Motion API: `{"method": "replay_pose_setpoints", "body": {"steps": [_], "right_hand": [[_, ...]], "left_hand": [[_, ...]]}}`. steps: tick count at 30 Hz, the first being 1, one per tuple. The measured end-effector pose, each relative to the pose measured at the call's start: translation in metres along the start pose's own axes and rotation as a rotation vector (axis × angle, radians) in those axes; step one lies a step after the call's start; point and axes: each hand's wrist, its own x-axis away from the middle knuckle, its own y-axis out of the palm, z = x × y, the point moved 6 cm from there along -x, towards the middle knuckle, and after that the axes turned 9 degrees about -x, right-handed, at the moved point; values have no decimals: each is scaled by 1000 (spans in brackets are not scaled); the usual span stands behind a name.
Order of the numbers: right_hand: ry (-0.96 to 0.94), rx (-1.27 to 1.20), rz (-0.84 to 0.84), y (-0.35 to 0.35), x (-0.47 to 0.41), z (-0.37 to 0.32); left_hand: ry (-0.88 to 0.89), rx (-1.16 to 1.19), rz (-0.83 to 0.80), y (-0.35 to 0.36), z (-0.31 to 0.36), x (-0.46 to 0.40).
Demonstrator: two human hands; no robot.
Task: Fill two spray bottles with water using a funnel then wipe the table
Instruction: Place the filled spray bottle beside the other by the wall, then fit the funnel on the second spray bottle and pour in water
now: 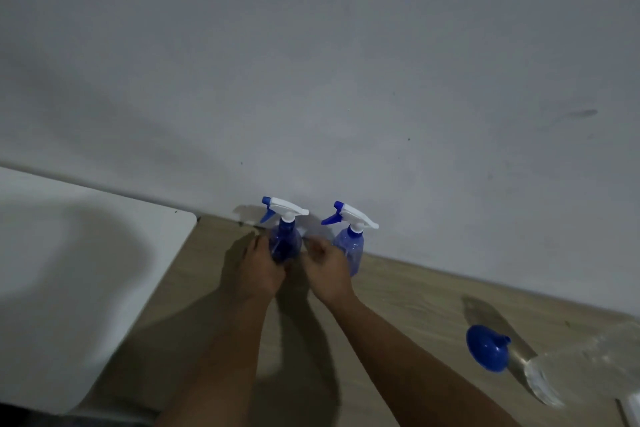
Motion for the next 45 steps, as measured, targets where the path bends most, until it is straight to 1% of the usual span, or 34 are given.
{"method": "replay_pose_setpoints", "body": {"steps": [3,7,11,13,15,18,20,23,26,29,32,37,41,45], "right_hand": [[7,-125,62,19,-41,-13],[35,-174,23,44,-64,-7],[-18,-153,10,43,-38,-5],[-61,-152,-11,38,-16,-5],[-57,-164,-32,28,12,-3],[-68,-190,-43,1,59,0],[-62,-197,-18,-27,88,7],[-9,-209,54,-79,128,28],[51,-199,136,-139,168,60],[99,-183,215,-194,205,91],[144,-185,257,-238,230,115],[178,-257,322,-290,252,147],[198,-305,339,-311,260,168],[188,-371,355,-323,265,183]], "left_hand": [[87,10,-32,6,-1,-21],[135,64,-7,13,-7,-18],[145,104,-15,10,-14,4],[122,204,-49,1,-10,22],[86,278,-51,-5,-4,48],[63,353,-99,0,12,92],[63,397,-160,14,30,118],[71,364,-274,54,59,154],[119,400,-383,93,104,193],[213,376,-459,83,171,241],[249,327,-520,97,220,270],[275,199,-540,123,274,299],[256,93,-554,138,293,315],[240,-14,-522,143,304,326]]}}
